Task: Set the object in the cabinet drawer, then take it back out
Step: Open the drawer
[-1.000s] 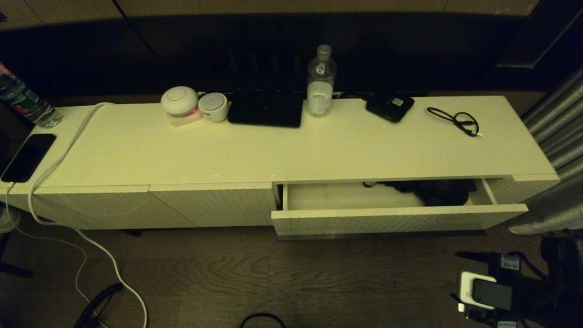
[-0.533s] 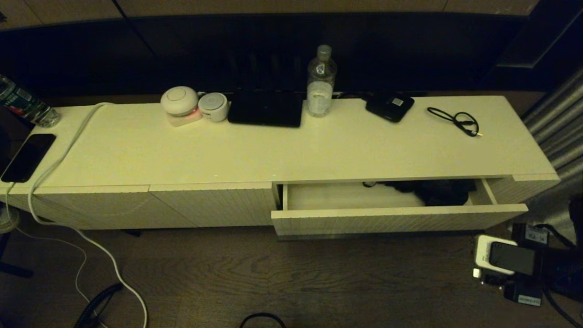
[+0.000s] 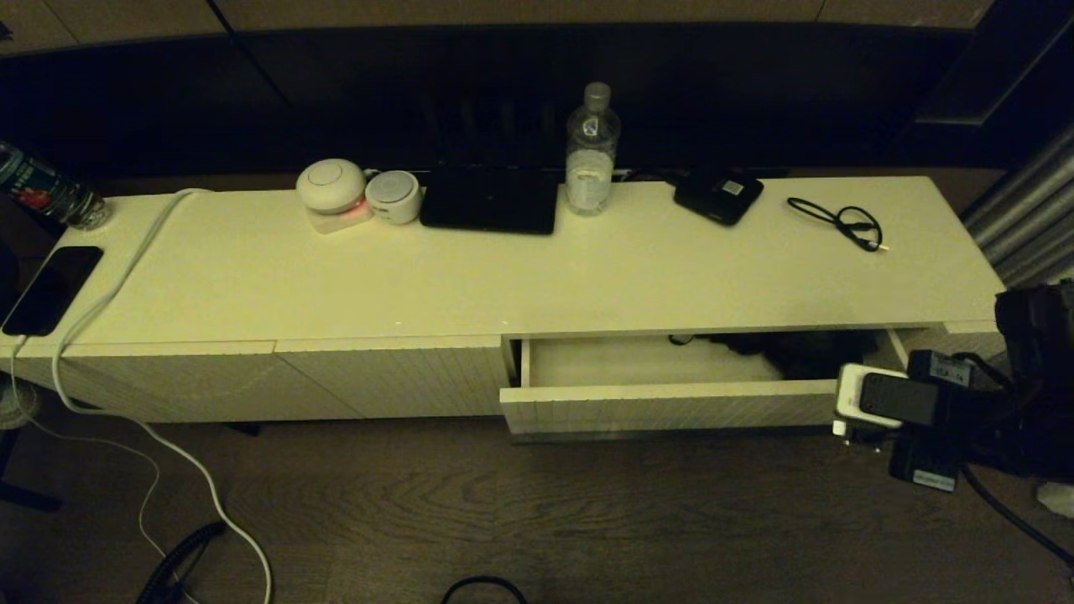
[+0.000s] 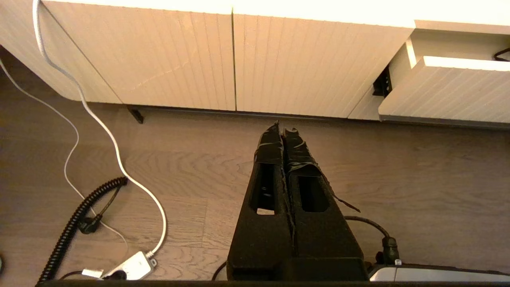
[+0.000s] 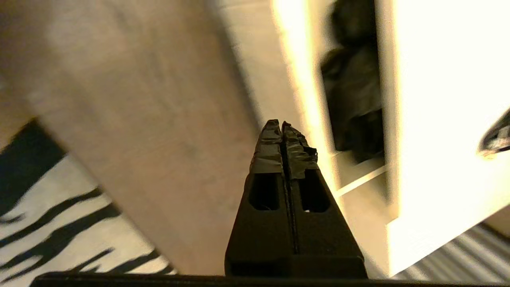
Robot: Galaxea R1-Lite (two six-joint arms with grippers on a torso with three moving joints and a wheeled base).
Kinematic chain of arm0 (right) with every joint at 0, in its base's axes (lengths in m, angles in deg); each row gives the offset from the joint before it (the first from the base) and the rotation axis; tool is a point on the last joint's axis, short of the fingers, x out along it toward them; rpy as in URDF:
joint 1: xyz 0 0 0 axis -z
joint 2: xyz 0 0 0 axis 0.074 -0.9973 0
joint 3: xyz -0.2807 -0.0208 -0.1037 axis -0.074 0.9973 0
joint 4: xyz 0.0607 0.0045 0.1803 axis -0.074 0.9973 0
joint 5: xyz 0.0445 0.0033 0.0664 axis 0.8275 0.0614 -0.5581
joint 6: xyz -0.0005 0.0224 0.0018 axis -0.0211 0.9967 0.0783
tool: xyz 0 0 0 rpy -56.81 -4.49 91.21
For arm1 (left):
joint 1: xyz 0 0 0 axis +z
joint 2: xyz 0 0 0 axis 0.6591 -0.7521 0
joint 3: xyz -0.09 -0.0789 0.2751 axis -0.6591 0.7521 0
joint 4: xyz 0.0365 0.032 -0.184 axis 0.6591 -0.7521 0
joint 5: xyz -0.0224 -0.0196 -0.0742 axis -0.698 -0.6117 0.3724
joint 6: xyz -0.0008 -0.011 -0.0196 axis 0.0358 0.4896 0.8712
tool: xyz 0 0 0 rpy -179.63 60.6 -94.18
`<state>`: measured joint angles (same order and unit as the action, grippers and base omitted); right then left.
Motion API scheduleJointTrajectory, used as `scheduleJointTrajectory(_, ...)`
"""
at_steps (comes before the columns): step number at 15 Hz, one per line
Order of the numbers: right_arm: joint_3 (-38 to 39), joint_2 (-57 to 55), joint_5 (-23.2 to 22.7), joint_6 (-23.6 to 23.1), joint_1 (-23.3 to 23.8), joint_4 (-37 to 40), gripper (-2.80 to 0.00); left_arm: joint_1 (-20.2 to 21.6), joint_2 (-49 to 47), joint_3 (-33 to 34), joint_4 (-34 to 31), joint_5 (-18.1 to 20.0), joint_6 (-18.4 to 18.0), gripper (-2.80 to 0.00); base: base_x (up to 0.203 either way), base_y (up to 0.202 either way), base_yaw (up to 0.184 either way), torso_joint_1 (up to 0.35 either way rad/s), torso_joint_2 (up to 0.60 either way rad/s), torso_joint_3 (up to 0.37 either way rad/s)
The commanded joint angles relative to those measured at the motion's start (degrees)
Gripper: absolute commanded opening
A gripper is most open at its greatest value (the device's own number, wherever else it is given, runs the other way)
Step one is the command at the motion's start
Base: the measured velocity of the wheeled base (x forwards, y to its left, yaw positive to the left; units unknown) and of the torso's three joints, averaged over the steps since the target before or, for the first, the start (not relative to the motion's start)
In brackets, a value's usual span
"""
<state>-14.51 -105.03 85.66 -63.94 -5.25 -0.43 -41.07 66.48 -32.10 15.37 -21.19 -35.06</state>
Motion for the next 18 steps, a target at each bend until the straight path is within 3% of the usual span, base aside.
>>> scheduleJointTrajectory(1,-2.3,-7.4,1.2,-0.3,-0.1,-5.3,-2.80,0.0,0.1,0.0,0.0,0.0,0.0,-2.80,0.000,0.000,0.000,0.000,0.00,0.000)
scheduleJointTrajectory(4,-3.7,-11.6,1.8,-0.4,-0.2,-10.9,-2.80,0.0,0.1,0.0,0.0,0.0,0.0,-2.80,0.000,0.000,0.000,0.000,0.00,0.000)
scheduleJointTrajectory(18,-6.5,-18.6,6.4,4.6,-0.2,-17.9,-2.80,0.0,0.1,0.0,0.0,0.0,0.0,-2.80,0.000,0.000,0.000,0.000,0.00,0.000)
